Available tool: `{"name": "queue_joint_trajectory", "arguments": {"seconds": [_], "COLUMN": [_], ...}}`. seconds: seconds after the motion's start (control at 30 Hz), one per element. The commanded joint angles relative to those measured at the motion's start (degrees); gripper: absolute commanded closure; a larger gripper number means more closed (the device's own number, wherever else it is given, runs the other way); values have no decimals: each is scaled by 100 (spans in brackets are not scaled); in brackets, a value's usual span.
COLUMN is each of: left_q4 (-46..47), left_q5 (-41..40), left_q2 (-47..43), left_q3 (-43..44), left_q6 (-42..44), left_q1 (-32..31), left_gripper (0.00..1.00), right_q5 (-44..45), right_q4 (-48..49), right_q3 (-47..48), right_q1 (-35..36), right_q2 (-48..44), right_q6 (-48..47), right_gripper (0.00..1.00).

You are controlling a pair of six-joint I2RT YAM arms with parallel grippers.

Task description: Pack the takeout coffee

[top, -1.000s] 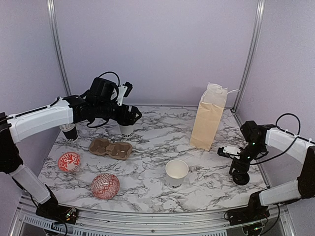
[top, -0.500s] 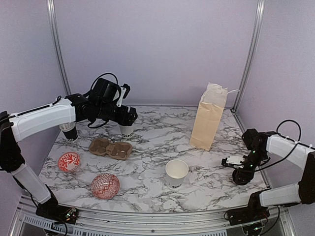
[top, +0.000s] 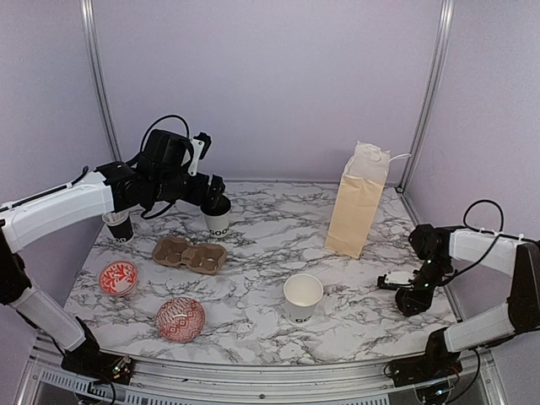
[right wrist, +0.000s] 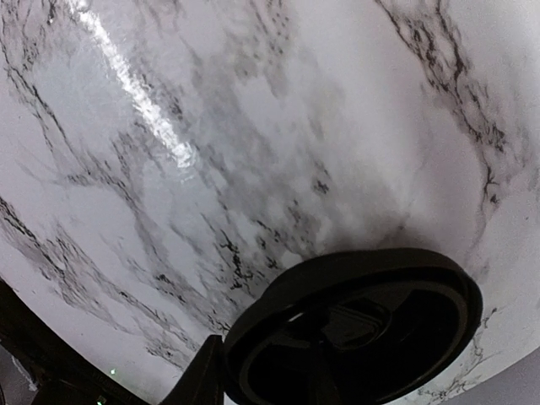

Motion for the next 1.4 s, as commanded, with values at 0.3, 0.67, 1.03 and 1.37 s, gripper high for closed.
{"name": "queue_joint_trajectory", "arguments": {"seconds": [0.3, 0.67, 1.03, 1.37], "left_q4": [198, 427, 443, 437], "left_q5": [354, 1184, 1175, 1207], "left_q2": [-128, -101, -74, -158], "left_q3": [-44, -183, -189, -194], "left_q6": [208, 477, 433, 459], "left_q1": [-1, -9, -26, -79], "left_gripper": [4, 7, 7, 7], "right_q5": [342, -623, 580, 410], "right_q4": [288, -130, 223, 524], "right_q3": [85, 694, 91, 133], "right_q1": [321, 525, 527, 540], "right_q2": [-290, -420, -255, 158], "right_q6": [317, 504, 1121, 1225], "right_gripper": [85, 82, 51, 74]}}
